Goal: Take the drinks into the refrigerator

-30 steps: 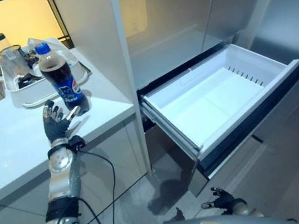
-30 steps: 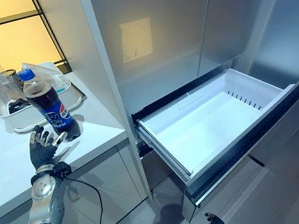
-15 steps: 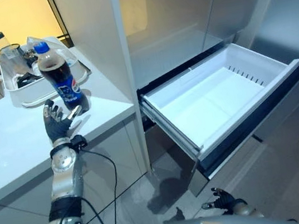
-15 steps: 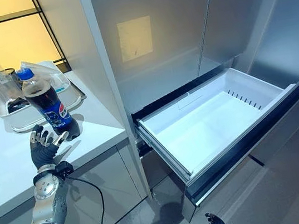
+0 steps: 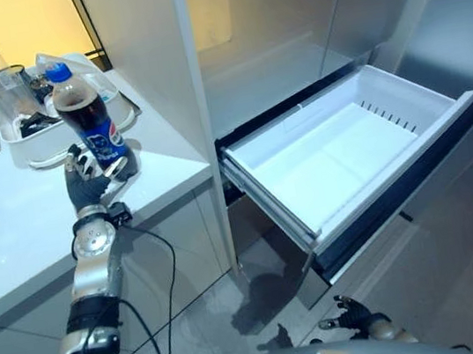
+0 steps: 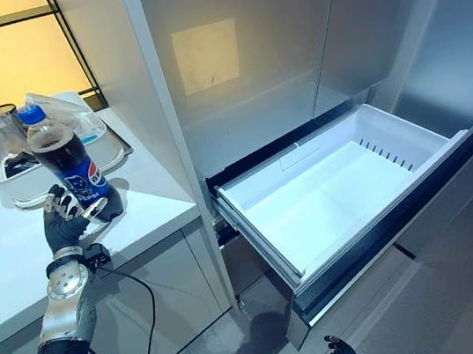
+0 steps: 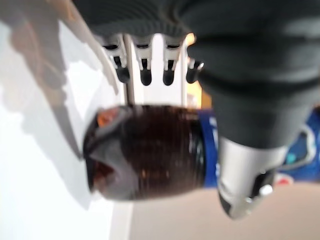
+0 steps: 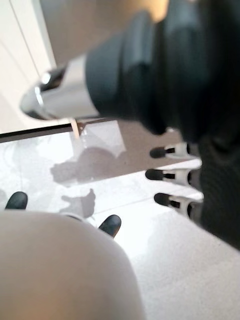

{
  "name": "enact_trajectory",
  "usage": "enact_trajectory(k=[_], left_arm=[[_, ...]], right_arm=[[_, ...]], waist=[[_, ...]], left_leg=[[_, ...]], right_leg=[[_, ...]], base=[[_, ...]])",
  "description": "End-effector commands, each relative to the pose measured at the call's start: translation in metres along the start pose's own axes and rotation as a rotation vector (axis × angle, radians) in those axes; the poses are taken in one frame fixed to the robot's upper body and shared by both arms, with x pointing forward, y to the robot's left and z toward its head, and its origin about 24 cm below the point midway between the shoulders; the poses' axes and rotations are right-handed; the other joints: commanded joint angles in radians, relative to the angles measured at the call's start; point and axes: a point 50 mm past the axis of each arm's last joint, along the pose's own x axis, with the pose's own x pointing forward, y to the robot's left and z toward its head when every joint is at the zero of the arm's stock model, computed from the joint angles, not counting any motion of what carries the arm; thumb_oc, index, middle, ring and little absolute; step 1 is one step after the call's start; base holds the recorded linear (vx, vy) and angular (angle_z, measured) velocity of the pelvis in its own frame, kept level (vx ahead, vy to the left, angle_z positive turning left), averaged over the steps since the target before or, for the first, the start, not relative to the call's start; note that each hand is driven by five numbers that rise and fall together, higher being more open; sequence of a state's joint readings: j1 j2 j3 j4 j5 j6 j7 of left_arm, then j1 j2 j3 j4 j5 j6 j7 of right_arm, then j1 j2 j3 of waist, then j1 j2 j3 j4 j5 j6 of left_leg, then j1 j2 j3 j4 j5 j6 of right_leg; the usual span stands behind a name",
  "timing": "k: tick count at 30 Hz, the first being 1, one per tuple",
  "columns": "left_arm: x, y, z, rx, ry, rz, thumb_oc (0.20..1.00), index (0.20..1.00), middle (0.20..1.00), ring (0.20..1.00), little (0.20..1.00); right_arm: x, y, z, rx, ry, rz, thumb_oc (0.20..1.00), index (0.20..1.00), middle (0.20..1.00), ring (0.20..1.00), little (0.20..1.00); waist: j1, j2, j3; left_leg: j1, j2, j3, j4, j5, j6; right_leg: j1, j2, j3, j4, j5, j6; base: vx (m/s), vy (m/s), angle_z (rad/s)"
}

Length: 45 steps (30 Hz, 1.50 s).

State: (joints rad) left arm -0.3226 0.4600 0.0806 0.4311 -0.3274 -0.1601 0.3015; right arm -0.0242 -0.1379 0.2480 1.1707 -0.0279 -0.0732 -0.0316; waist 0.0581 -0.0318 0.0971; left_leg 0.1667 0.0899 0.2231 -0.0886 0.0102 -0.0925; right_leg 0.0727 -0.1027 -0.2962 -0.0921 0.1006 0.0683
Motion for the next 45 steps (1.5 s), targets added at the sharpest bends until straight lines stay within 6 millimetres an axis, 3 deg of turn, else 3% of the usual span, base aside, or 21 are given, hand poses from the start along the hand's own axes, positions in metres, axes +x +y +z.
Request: enact_trajectory(k=[1, 9, 10, 11, 12, 15, 20, 23, 29, 30, 37, 38, 41, 42, 43, 44, 45], left_arm=[[0.032, -0.015, 0.045, 0.03, -0.147, -0.033, 1.0, 1.0, 1.0, 1.0, 1.0], [0.047, -0.041, 0.055, 0.059, -0.13, -0.106, 1.0, 1.0, 1.0, 1.0, 1.0], [0.048, -0.043, 0.058, 0.07, -0.136, -0.131, 0.526, 0.526, 0.526, 0.526, 0.526], [0.048, -0.045, 0.059, 0.074, -0.139, -0.152, 0.404, 0.404, 0.404, 0.404, 0.404], [0.048, -0.049, 0.06, 0.088, -0.146, -0.181, 0.2, 0.2, 0.2, 0.2, 0.2], [0.047, -0.055, 0.061, 0.085, -0.152, -0.216, 0.2, 0.2, 0.2, 0.2, 0.2], [0.027, -0.078, 0.061, 0.023, -0.203, -0.317, 0.2, 0.2, 0.2, 0.2, 0.2], [-0.002, -0.086, 0.051, -0.07, -0.22, -0.399, 0.2, 0.2, 0.2, 0.2, 0.2], [-0.037, -0.074, 0.037, -0.158, -0.211, -0.458, 0.2, 0.2, 0.2, 0.2, 0.2], [-0.051, -0.068, 0.029, -0.185, -0.185, -0.484, 0.2, 0.2, 0.2, 0.2, 0.2], [-0.083, -0.054, 0.019, -0.224, -0.15, -0.563, 0.2, 0.2, 0.2, 0.2, 0.2], [-0.091, -0.053, 0.017, -0.21, -0.139, -0.609, 0.2, 0.2, 0.2, 0.2, 0.2], [-0.099, -0.049, 0.019, -0.21, -0.14, -0.656, 0.2, 0.2, 0.2, 0.2, 0.2], [-0.106, -0.053, 0.015, -0.283, -0.101, -0.685, 0.2, 0.2, 0.2, 0.2, 0.2], [-0.107, -0.053, 0.015, -0.284, -0.101, -0.686, 0.2, 0.2, 0.2, 0.2, 0.2], [-0.108, -0.049, 0.016, -0.31, -0.099, -0.683, 0.2, 0.2, 0.2, 0.2, 0.2], [-0.111, -0.053, 0.026, -0.315, -0.14, -0.729, 0.2, 0.2, 0.2, 0.2, 0.2]], right_arm=[[0.001, 0.001, 0.003, -0.056, 0.005, 0.01, 1.0, 1.0, 1.0, 1.0, 1.0], [0.001, -0.001, -0.001, -0.046, 0.019, -0.001, 1.0, 1.0, 1.0, 1.0, 1.0], [0.001, 0.0, -0.002, -0.037, 0.022, 0.003, 1.0, 1.0, 1.0, 1.0, 1.0], [0.001, 0.0, -0.002, -0.035, 0.026, 0.004, 1.0, 1.0, 1.0, 1.0, 1.0], [0.001, 0.0, -0.003, -0.029, 0.032, 0.006, 1.0, 1.0, 1.0, 1.0, 1.0], [0.001, -0.001, -0.003, -0.022, 0.032, 0.004, 1.0, 1.0, 1.0, 1.0, 1.0], [0.001, -0.004, -0.003, 0.011, 0.028, -0.009, 1.0, 1.0, 1.0, 1.0, 1.0], [0.001, -0.007, -0.003, 0.042, 0.025, -0.02, 1.0, 1.0, 1.0, 1.0, 1.0], [0.002, -0.014, -0.002, 0.089, 0.026, -0.039, 1.0, 1.0, 1.0, 1.0, 1.0], [0.002, -0.018, -0.001, 0.127, 0.028, -0.054, 1.0, 1.0, 1.0, 1.0, 1.0], [0.001, -0.039, -0.005, 0.309, 0.039, -0.144, 1.0, 1.0, 1.0, 1.0, 1.0], [-0.001, -0.048, -0.009, 0.403, 0.041, -0.191, 1.0, 1.0, 1.0, 1.0, 1.0], [-0.002, -0.054, -0.011, 0.474, 0.036, -0.219, 1.0, 1.0, 1.0, 1.0, 1.0], [-0.004, -0.067, -0.009, 0.589, 0.012, -0.282, 1.0, 1.0, 1.0, 1.0, 1.0], [-0.004, -0.068, -0.01, 0.59, 0.012, -0.283, 1.0, 1.0, 1.0, 1.0, 1.0], [-0.011, -0.091, -0.02, 0.653, 0.01, -0.351, 1.0, 1.0, 1.0, 1.0, 1.0], [-0.009, -0.072, -0.015, 0.76, -0.045, -0.356, 1.0, 1.0, 1.0, 1.0, 1.0]], waist=[[-0.027, 0.013, 0.022], [-0.046, 0.016, 0.02], [-0.047, 0.017, 0.02], [-0.049, 0.018, 0.019], [-0.05, 0.018, 0.018], [-0.051, 0.018, 0.019], [-0.049, 0.015, 0.023], [-0.036, 0.009, 0.032], [-0.012, 0.002, 0.039], [-0.001, 0.001, 0.042], [0.022, -0.003, 0.048], [0.024, -0.003, 0.051], [0.028, -0.002, 0.052], [0.029, -0.002, 0.052], [0.03, -0.002, 0.052], [0.025, -0.003, 0.054], [0.013, 0.0, 0.059]], left_leg=[[0.006, -0.055, 0.008, 0.001, -0.069, 0.038], [0.01, -0.051, 0.016, 0.001, -0.067, 0.038], [0.009, -0.051, 0.016, 0.001, -0.067, 0.037], [0.01, -0.052, 0.016, 0.001, -0.068, 0.037], [0.01, -0.052, 0.017, 0.001, -0.068, 0.037], [0.01, -0.051, 0.018, 0.001, -0.068, 0.037], [0.005, -0.049, 0.016, 0.001, -0.066, 0.037], [0.001, -0.048, 0.013, 0.001, -0.064, 0.04], [-0.004, -0.048, 0.006, 0.001, -0.065, 0.042], [-0.005, -0.048, 0.004, 0.001, -0.065, 0.043], [-0.01, -0.048, -0.004, 0.001, -0.065, 0.046], [-0.01, -0.049, -0.006, 0.001, -0.066, 0.048], [-0.011, -0.049, -0.006, 0.001, -0.066, 0.048], [-0.011, -0.05, -0.007, 0.001, -0.066, 0.05], [-0.011, -0.05, -0.007, 0.001, -0.066, 0.05], [-0.011, -0.049, -0.006, 0.001, -0.066, 0.049], [-0.011, -0.048, -0.005, 0.001, -0.067, 0.05]], right_leg=[[0.058, -0.017, -0.029, 0.064, -0.069, 0.071], [0.055, -0.013, -0.016, 0.064, -0.07, 0.072], [0.055, -0.013, -0.015, 0.063, -0.07, 0.072], [0.055, -0.012, -0.014, 0.063, -0.069, 0.073], [0.055, -0.012, -0.014, 0.062, -0.069, 0.073], [0.056, -0.012, -0.014, 0.062, -0.069, 0.073], [0.053, -0.012, -0.012, 0.057, -0.066, 0.071], [0.05, -0.014, -0.015, 0.055, -0.062, 0.069], [0.05, -0.016, -0.019, 0.055, -0.062, 0.067], [0.05, -0.016, -0.02, 0.053, -0.061, 0.065], [0.046, -0.016, -0.024, 0.057, -0.063, 0.063], [0.044, -0.017, -0.025, 0.06, -0.062, 0.062], [0.044, -0.017, -0.026, 0.06, -0.063, 0.062], [0.043, -0.016, -0.024, 0.061, -0.063, 0.062], [0.043, -0.016, -0.024, 0.061, -0.063, 0.062], [0.04, -0.015, -0.022, 0.061, -0.062, 0.061], [0.035, -0.015, -0.017, 0.065, -0.061, 0.061]], base=[[0.0, 0.0, 0.0], [0.01, -0.007, -0.04], [0.0, 0.0, 0.0], [0.0, 0.0, 0.0], [0.0, 0.0, 0.0], [0.0, 0.0, 0.0], [0.0, 0.0, 0.0], [0.0, 0.0, 0.0], [0.0, 0.0, 0.0], [0.0, 0.0, 0.0], [0.0, 0.0, 0.0], [0.0, 0.0, 0.0], [0.0, 0.0, 0.0], [0.0, 0.0, 0.0], [0.0, 0.0, 0.0], [-0.03, 0.007, -0.02], [-0.03, 0.006, -0.04]])
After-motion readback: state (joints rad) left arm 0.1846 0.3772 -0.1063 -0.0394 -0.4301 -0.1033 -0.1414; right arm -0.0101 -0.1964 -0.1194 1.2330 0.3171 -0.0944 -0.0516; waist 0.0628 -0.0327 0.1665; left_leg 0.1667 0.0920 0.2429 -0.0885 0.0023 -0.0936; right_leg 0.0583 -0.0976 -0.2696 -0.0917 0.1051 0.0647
